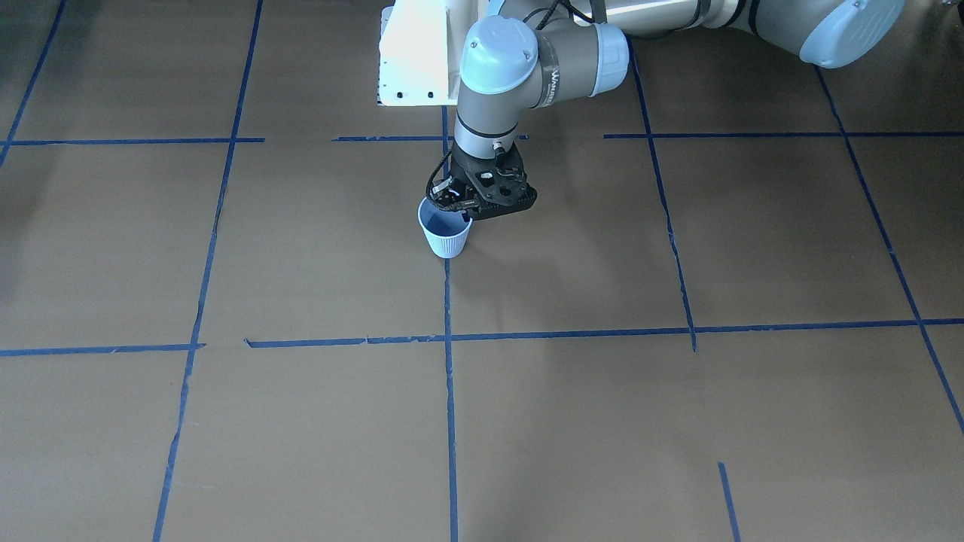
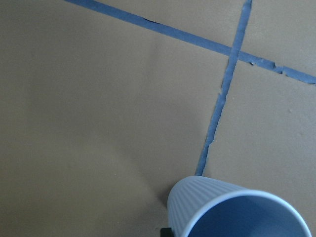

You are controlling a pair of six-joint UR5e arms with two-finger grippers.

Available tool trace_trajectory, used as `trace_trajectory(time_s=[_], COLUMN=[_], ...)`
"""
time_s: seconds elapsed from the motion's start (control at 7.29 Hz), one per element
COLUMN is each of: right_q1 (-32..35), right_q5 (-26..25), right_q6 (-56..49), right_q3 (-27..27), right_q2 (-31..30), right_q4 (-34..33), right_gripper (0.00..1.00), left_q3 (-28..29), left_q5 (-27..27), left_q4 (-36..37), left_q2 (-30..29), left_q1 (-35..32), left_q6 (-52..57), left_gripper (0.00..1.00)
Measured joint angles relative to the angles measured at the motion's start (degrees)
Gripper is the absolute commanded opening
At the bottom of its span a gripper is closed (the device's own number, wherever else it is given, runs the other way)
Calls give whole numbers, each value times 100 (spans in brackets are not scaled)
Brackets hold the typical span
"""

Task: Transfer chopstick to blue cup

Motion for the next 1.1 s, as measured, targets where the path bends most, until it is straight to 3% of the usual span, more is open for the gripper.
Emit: trace_trajectory(time_s=[0.69,1.1], right_q1=[26,26], right_q5=[-17,-46], right_q6=[-11,77], right_q3=[15,10], right_q2=[36,128], right_q4=[8,9], right_gripper=[100,100], left_q3=[-291,-1387], left_q5=[-61,-583], left_q4=[-145,727], left_q2=[123,411], left_q1=[-85,-490], left_q6=[-23,68], left_gripper=[100,100])
